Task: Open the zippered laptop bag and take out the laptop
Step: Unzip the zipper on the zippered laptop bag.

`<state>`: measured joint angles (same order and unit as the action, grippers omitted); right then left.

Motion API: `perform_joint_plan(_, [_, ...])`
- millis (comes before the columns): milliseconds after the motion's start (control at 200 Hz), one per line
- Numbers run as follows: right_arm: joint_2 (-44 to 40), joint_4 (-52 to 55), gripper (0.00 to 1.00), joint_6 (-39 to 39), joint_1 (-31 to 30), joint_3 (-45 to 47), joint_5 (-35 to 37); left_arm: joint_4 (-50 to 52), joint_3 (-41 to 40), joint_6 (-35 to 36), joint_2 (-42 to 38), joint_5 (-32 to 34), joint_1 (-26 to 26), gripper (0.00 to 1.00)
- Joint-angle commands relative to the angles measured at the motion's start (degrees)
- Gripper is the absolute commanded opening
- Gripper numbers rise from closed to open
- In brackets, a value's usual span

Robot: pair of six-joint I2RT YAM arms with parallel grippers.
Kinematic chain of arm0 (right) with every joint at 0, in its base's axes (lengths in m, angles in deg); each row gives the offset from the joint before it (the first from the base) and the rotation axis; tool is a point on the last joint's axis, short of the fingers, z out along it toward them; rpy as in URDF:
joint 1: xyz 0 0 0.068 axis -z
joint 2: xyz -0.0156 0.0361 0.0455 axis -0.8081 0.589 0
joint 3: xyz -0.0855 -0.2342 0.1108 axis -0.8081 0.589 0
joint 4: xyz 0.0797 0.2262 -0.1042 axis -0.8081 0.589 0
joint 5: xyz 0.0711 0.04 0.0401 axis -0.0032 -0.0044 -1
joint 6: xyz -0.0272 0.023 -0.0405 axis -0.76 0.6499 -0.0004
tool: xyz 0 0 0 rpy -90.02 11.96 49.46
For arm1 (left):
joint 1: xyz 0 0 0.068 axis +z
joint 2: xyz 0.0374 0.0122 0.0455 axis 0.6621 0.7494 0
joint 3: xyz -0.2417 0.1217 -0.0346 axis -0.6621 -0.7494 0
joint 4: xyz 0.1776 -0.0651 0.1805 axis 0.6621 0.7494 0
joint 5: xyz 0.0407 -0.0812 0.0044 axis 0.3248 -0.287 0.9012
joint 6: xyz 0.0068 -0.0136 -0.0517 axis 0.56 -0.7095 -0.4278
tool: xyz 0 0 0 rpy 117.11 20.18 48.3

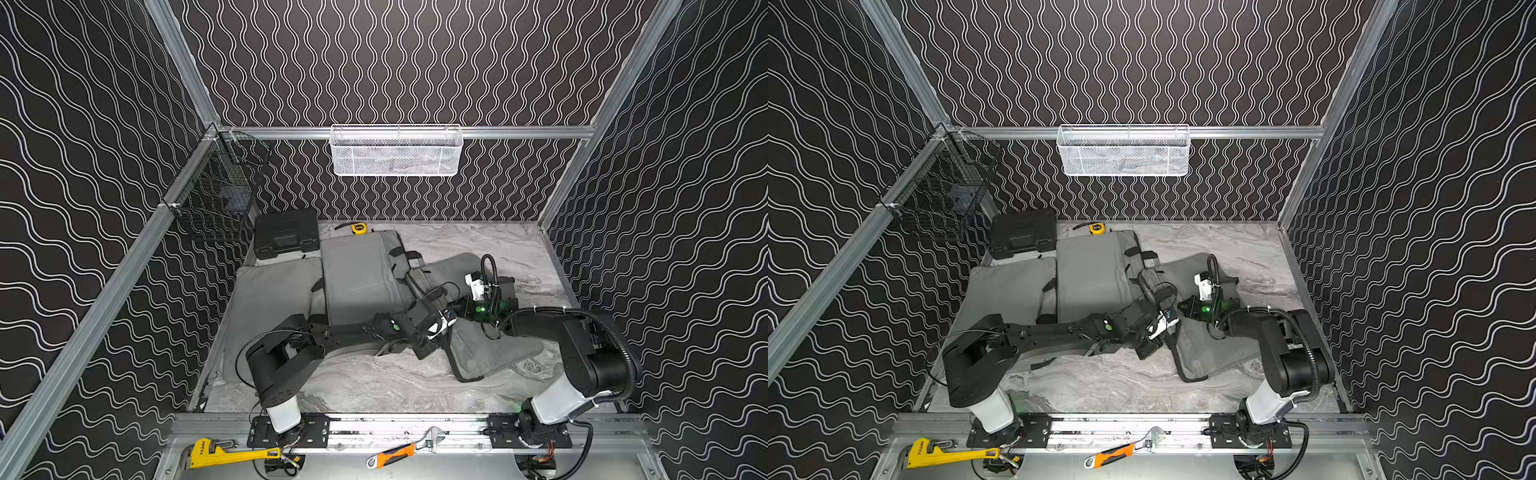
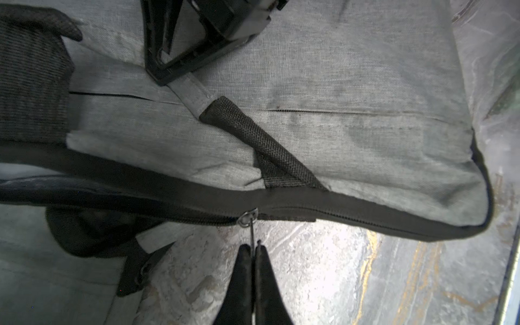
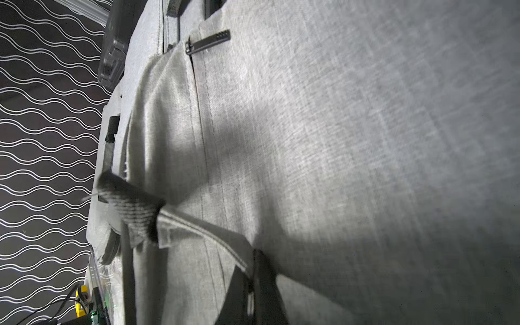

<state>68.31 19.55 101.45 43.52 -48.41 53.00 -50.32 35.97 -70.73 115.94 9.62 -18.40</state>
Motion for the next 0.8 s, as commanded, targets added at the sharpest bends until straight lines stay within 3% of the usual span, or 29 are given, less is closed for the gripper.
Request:
perform_joint_plan(0, [-2.16, 2.77, 0.0, -1.29, 0.84, -0.53, 4.13, -1.44, 1.7, 0.05, -0.21, -1.5, 0.25, 0.0])
perform_joint_plan(205, [-10.34, 5.81, 0.0, -2.36, 4.51, 0.64, 5.39, 2.52, 7.01, 1.36, -0.57, -1.5, 5.05, 0.0])
perform_joint_plan(490, [-12.39, 7.34, 0.0, -1.1, 6.21, -0.2, 2.84, 5.58, 12.31, 5.76, 1.67, -4.13, 11.04, 0.0])
perform_joint_plan(611, [-11.59, 5.45, 0.1, 0.37, 6.17, 0.19, 2.67, 4.01, 12.32, 5.77, 3.66, -6.36, 11.87, 0.0])
perform_joint_plan(796, [-7.77, 1.24, 0.15, 2.93, 6.17, 1.5, 0.24, 5.6, 14.18, 5.91, 7.75, -5.82, 11.84, 0.0])
